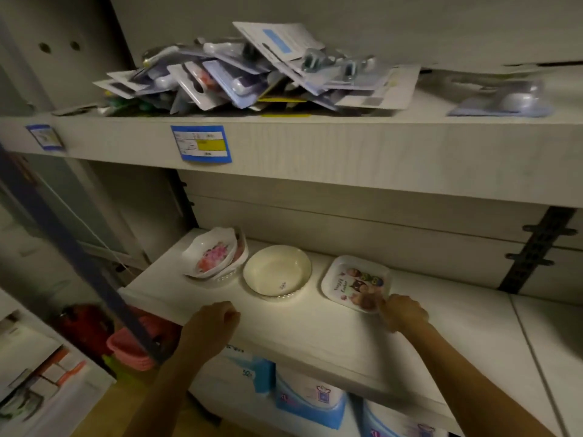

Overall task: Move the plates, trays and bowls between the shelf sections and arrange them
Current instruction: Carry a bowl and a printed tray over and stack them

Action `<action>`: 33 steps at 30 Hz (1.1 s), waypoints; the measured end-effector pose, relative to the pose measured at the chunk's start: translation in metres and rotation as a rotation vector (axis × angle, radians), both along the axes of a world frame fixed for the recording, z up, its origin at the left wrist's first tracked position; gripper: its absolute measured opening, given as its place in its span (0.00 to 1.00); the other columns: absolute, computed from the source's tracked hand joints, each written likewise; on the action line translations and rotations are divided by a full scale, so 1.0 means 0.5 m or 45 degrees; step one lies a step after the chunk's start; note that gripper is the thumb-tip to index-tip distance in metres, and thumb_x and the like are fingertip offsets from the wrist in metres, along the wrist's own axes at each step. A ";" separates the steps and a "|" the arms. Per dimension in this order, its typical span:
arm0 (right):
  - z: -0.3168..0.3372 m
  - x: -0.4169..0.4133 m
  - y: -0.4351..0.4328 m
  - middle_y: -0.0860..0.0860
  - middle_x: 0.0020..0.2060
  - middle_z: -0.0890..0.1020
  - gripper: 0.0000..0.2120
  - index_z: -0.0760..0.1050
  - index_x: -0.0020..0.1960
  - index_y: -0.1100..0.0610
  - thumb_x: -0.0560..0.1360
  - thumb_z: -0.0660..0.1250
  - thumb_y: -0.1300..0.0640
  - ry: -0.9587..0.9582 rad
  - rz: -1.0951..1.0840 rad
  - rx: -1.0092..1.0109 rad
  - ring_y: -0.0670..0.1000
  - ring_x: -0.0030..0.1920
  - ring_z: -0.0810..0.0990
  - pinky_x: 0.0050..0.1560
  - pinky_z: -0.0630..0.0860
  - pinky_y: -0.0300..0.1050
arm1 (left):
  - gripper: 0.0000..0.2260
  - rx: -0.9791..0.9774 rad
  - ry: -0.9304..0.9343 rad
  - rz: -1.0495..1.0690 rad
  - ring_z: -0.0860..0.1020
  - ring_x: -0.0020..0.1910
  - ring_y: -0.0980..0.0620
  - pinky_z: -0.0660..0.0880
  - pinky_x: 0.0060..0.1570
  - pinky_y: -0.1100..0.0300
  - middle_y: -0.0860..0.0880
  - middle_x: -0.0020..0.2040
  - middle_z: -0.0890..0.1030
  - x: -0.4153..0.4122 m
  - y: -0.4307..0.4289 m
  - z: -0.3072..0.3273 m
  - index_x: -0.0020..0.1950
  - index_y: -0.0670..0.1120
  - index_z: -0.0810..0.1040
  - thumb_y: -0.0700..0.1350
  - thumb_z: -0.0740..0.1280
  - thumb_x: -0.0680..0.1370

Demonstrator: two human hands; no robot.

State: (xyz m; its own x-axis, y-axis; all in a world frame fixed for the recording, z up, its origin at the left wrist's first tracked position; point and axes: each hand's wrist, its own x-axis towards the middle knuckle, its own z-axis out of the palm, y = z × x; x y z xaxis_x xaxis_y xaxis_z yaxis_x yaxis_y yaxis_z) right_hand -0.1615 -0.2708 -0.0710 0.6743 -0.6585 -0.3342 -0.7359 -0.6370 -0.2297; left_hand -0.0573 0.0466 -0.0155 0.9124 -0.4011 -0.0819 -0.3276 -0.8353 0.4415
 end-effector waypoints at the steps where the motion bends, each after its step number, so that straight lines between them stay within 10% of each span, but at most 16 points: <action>1: -0.007 0.010 0.003 0.50 0.34 0.77 0.16 0.70 0.44 0.55 0.79 0.50 0.46 0.020 -0.034 0.009 0.51 0.38 0.77 0.37 0.70 0.42 | 0.10 0.008 0.018 0.004 0.80 0.43 0.45 0.76 0.49 0.54 0.44 0.40 0.81 0.013 0.005 -0.002 0.39 0.43 0.75 0.46 0.61 0.78; 9: -0.032 0.050 0.000 0.53 0.42 0.81 0.22 0.73 0.47 0.56 0.73 0.60 0.36 -0.068 -0.279 0.176 0.52 0.41 0.79 0.41 0.74 0.43 | 0.12 -0.044 0.182 -0.076 0.78 0.40 0.50 0.73 0.44 0.59 0.46 0.40 0.82 0.102 0.006 -0.014 0.36 0.49 0.72 0.47 0.60 0.79; 19: 0.036 -0.063 0.076 0.54 0.41 0.78 0.15 0.75 0.51 0.58 0.79 0.54 0.51 -0.170 -0.414 0.065 0.53 0.41 0.77 0.40 0.73 0.43 | 0.21 -0.337 0.816 0.229 0.72 0.23 0.49 0.71 0.25 0.61 0.43 0.34 0.80 0.185 -0.087 -0.065 0.47 0.39 0.73 0.58 0.57 0.78; 33: 0.067 -0.211 0.199 0.52 0.36 0.80 0.15 0.75 0.38 0.53 0.79 0.56 0.51 -0.327 -0.595 0.005 0.51 0.36 0.78 0.35 0.70 0.42 | 0.13 -0.504 0.973 0.194 0.65 0.09 0.55 0.58 0.13 0.73 0.47 0.14 0.74 0.233 -0.120 -0.145 0.33 0.38 0.68 0.38 0.54 0.76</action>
State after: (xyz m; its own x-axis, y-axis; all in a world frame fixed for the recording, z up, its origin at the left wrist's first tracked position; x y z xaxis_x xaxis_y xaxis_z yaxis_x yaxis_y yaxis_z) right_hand -0.2668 -0.1714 -0.0376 0.3699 -0.9072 -0.2002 -0.8608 -0.2536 -0.4414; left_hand 0.0590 -0.0134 -0.0880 0.7104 -0.4077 -0.5737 0.2796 -0.5845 0.7617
